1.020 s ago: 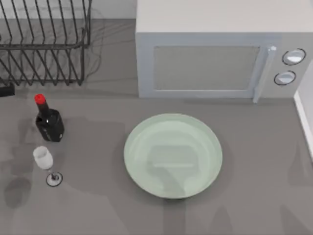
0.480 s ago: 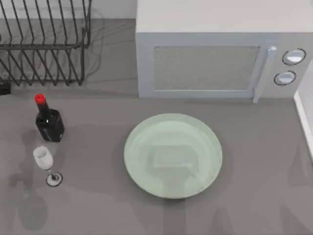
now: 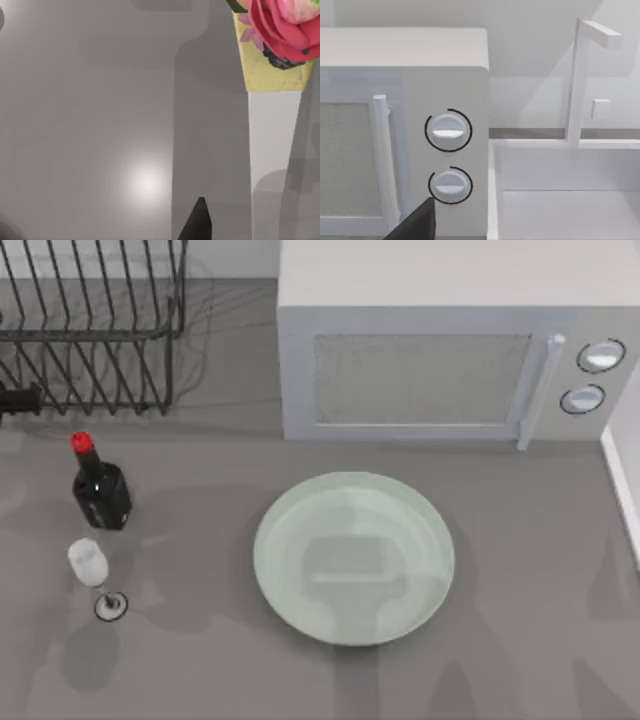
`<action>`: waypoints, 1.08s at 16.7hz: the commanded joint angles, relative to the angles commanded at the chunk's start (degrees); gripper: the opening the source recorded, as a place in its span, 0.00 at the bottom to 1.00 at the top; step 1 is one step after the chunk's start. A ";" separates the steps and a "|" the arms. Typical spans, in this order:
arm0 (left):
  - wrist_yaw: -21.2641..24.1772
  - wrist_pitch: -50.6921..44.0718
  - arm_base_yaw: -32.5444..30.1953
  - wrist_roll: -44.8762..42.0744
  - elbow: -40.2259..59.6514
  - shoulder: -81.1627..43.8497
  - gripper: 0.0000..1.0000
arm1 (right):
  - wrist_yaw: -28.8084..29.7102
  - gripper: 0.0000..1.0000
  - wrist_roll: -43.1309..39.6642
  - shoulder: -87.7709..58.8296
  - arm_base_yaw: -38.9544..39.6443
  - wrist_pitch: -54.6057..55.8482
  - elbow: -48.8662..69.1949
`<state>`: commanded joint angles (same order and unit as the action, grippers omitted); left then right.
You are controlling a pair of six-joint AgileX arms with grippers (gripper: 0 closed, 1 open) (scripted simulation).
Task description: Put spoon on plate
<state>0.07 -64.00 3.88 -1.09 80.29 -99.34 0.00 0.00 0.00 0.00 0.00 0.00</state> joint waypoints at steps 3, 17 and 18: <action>0.35 -0.24 -6.85 -7.95 5.26 0.32 0.00 | 0.00 1.00 0.00 0.00 0.00 0.00 0.00; 1.08 -2.63 -45.29 -45.60 24.99 -20.23 0.00 | 0.00 1.00 0.00 0.00 0.00 0.00 0.00; 1.08 -3.06 -46.37 -46.59 25.35 -22.31 0.00 | 0.00 1.00 0.00 0.00 0.00 0.00 0.00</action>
<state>1.15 -67.06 -42.49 -47.67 105.65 -121.65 0.00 0.00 0.00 0.00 0.00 0.00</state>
